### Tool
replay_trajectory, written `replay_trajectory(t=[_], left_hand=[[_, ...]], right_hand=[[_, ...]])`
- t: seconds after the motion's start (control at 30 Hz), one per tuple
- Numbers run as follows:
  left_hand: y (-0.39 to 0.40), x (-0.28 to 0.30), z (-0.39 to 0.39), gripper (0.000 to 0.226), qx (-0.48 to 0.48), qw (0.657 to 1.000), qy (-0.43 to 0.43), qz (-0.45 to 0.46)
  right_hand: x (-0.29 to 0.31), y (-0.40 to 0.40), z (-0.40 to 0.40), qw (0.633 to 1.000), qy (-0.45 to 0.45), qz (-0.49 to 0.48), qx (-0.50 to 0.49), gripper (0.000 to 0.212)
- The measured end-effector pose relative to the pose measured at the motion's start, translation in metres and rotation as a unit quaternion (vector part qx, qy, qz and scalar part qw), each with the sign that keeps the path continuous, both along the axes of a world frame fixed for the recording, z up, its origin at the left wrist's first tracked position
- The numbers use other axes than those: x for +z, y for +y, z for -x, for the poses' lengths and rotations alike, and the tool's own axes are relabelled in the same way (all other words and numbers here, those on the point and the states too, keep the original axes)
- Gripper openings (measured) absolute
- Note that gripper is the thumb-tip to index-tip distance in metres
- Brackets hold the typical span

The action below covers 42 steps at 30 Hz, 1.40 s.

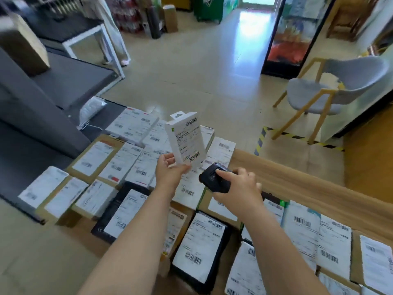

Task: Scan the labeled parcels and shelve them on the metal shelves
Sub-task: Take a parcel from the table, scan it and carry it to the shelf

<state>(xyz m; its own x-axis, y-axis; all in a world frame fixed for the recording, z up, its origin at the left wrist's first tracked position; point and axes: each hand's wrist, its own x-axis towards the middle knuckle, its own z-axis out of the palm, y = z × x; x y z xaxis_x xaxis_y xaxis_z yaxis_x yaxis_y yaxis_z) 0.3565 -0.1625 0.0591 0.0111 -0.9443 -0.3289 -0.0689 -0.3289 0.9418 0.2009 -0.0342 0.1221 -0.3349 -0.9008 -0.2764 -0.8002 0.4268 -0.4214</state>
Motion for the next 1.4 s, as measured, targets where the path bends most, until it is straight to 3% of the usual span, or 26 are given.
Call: replay_trajectory(t=[0.17,0.3,0.4,0.67,0.93,1.23,1.4], left_hand=[[0.007,0.002,-0.112,0.046,0.133,0.987,0.083,-0.044],[0.03,0.004,-0.234,0.048,0.265,0.936,0.205,-0.106],[0.058,0.005,-0.331,0.038,0.328,0.909,0.233,-0.114],[0.142,0.02,-0.573,0.015,0.424,0.818,0.379,-0.087],[0.184,0.032,-0.741,0.013,0.505,0.754,0.415,-0.072],[0.118,0.025,-0.883,0.017,0.563,0.701,0.437,-0.012],[0.019,0.038,-0.979,0.023,0.557,0.717,0.419,0.013]], right_hand=[[0.003,-0.026,-0.085,0.997,-0.044,0.048,0.037,0.063],[-0.001,-0.046,-0.193,0.985,-0.095,0.104,0.099,0.065],[0.0,-0.057,-0.295,0.975,-0.101,0.115,0.162,0.065],[0.001,-0.061,-0.559,0.94,-0.075,0.137,0.305,0.064],[0.003,-0.058,-0.756,0.9,-0.09,0.122,0.408,0.065],[0.001,-0.14,-0.907,0.867,-0.123,0.116,0.469,0.066],[0.01,-0.248,-1.006,0.86,-0.161,0.137,0.465,0.065]])
